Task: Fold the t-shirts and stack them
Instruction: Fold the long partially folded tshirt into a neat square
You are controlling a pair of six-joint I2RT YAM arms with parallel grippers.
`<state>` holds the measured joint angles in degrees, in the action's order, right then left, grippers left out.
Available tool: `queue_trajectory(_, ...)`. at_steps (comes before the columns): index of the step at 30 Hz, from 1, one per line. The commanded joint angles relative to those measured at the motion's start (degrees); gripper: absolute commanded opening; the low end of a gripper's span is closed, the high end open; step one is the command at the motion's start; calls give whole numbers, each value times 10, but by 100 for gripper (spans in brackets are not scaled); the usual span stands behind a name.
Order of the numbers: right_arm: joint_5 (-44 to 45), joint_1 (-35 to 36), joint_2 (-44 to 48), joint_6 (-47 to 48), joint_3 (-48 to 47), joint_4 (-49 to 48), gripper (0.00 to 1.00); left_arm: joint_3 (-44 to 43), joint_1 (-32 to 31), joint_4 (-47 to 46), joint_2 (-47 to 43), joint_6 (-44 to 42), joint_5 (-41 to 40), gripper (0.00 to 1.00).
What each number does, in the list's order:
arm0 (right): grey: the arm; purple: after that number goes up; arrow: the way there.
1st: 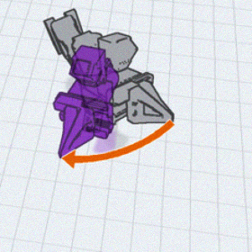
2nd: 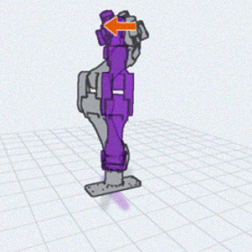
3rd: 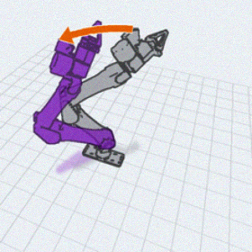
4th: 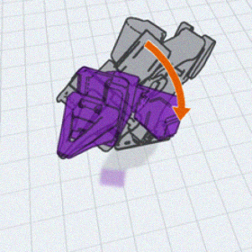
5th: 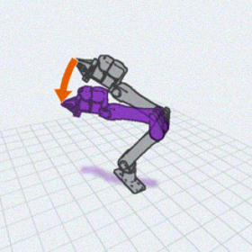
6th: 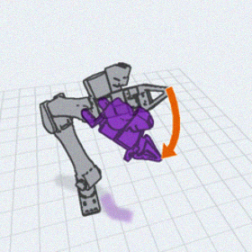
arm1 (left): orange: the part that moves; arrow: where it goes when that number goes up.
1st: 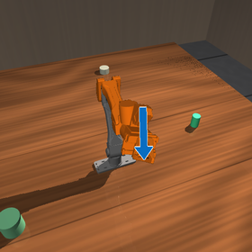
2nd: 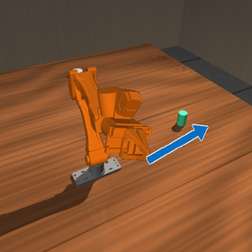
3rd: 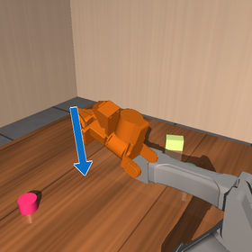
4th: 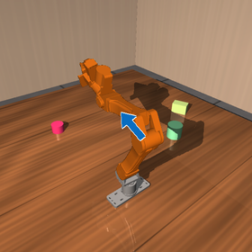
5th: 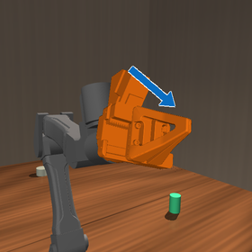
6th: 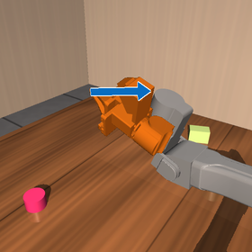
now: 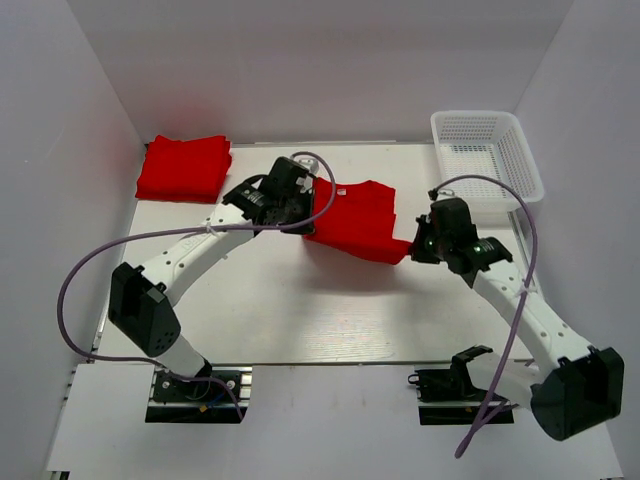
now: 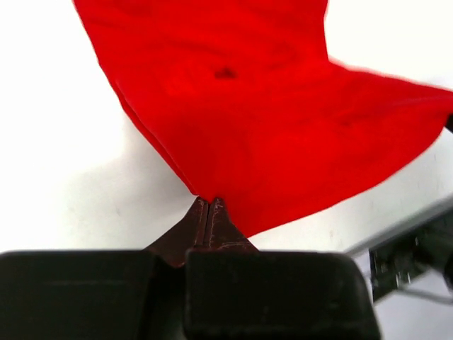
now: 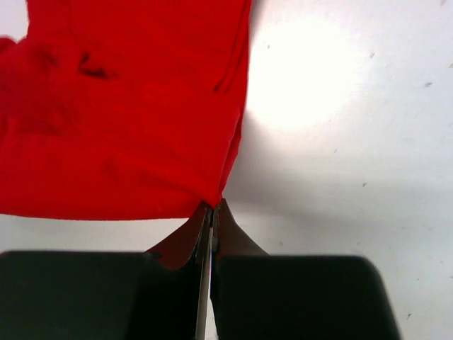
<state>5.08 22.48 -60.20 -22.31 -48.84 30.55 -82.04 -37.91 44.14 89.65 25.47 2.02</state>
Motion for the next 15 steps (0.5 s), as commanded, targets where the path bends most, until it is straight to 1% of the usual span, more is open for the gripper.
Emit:
queue_trajectory(1, 54, -6, -39, -1, -62, -36, 0, -58, 6, 16, 22, 5, -71, 0)
queue_trajectory(6, 62, -9, -103, 0, -115, -72, 0, -123, 19, 23, 89, 15, -146, 0)
queue_trajectory(8, 70, -13, -126, 1, -143, -80, 0, -149, 25, 38, 109, 15, -159, 0)
queue_trajectory(10, 74, -16, -151, 4, -159, -85, 0, -169, 42, 38, 131, 20, -166, 0)
queue_trajectory(14, 85, -29, -188, 13, -180, -109, 0, -181, 55, -1, 155, 15, -155, 0)
queue_trajectory(15, 84, -31, -212, 13, -194, -108, 0, -187, 61, -1, 155, 9, -155, 0)
